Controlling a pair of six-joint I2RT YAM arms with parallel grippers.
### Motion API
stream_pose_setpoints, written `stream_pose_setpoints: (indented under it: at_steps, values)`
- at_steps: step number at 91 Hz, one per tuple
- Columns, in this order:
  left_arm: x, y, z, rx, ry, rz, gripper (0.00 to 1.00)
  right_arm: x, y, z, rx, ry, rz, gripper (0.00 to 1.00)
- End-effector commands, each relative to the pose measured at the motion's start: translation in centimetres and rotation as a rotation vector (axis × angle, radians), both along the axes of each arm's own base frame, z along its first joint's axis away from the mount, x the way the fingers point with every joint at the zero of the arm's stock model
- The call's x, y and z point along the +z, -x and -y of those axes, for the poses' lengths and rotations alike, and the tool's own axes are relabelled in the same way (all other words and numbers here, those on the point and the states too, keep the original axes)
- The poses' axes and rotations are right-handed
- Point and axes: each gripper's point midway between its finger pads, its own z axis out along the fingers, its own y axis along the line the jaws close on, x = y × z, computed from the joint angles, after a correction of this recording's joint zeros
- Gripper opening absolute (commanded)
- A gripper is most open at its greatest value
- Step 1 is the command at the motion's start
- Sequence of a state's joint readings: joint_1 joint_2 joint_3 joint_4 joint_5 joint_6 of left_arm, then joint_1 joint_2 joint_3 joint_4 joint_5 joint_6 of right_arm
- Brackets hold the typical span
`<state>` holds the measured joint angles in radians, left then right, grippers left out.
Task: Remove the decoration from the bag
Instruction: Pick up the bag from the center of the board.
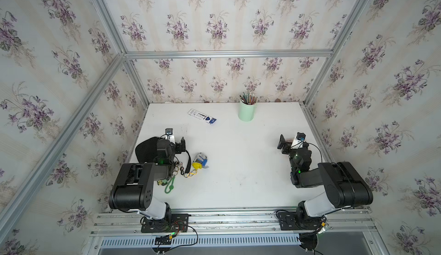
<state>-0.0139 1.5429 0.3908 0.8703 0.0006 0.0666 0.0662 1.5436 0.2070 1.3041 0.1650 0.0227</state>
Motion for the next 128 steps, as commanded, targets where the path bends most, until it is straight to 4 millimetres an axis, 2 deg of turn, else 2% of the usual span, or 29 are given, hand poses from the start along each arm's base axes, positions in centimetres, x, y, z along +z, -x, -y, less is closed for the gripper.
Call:
stream_pose_setpoints:
  at_steps: [1,52,62,66,74,78,83,87,92,101,111,128]
  values:
    - [0.5,-0.2,0.1,-0.008,0.001,0.021,0.99,0.6,-0.1,0.0,-0.003,0.001,0.025,1.00]
    - [0.8,0.1,-0.2,0.013,0.002,0.036,0.99,0.7,0.0,0.2,-0.010,-0.002,0.029,1.00]
    - [2.2,0.8,-1.3,0.084,0.003,0.059,0.99,1.7,0.4,0.5,-0.028,-0.009,0.058,1.00]
    - [3.5,1.4,-2.3,0.147,0.006,0.064,0.99,1.9,0.4,1.0,-0.055,-0.014,0.042,1.00]
    - [5.6,2.8,-4.6,0.322,0.067,0.024,0.99,3.6,0.3,2.1,-0.125,-0.033,0.030,1.00]
    - [6.4,4.0,-5.5,0.409,0.132,-0.015,0.99,5.0,0.2,2.6,-0.167,-0.123,0.022,1.00]
    - [7.6,5.1,-5.6,0.461,0.218,-0.055,1.00,6.7,0.2,3.1,-0.223,-0.262,0.011,1.00]
    - [8.4,5.5,-4.7,0.444,0.290,-0.090,0.93,8.2,0.0,2.0,-0.168,-0.329,-0.007,1.00]
    - [9.0,5.8,-2.9,0.361,0.349,-0.142,0.87,9.9,-0.4,-0.4,-0.034,-0.378,-0.025,0.98]
    - [8.1,7.0,-1.3,0.344,0.455,-0.262,0.83,11.3,-0.7,-3.9,0.147,-0.488,-0.072,0.90]
    - [6.4,8.2,0.3,0.338,0.490,-0.426,0.76,10.4,-1.1,-7.5,0.282,-0.618,-0.178,0.81]
    - [2.4,9.2,4.2,0.257,0.392,-0.703,0.71,7.9,-1.0,-17.8,0.494,-0.575,-0.334,0.79]
